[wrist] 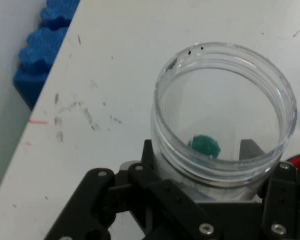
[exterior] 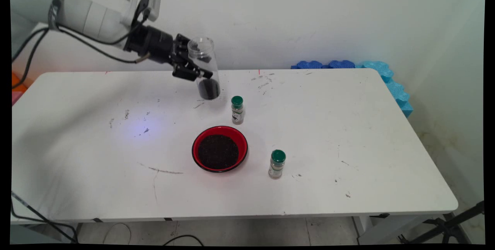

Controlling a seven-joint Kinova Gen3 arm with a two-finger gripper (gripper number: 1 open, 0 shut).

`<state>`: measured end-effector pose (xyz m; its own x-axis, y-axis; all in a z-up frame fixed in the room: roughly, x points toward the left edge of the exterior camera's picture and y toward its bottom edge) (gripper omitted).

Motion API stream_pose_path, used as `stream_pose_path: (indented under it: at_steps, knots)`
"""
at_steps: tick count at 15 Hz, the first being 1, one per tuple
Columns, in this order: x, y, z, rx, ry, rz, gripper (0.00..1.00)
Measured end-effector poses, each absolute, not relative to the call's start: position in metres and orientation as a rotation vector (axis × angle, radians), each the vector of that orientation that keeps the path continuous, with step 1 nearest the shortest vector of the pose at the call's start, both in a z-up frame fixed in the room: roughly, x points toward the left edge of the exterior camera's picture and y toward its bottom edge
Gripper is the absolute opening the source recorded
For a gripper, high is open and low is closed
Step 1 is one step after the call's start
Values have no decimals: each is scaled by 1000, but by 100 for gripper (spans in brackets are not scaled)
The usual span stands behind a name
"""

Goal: Place the picked object on the table

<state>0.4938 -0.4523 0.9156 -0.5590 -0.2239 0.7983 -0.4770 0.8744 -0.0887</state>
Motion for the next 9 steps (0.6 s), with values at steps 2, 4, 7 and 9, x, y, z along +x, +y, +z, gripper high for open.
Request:
stream_pose_path:
  at_steps: [2, 4, 7, 9]
  knots:
    - [496, -450, 902, 526, -2171, 366, 0]
    - [497, -448, 885, 557, -2163, 359, 0]
    - [498, -448, 869, 589, -2153, 353, 0]
    - [497, -449, 856, 621, -2141, 345, 0]
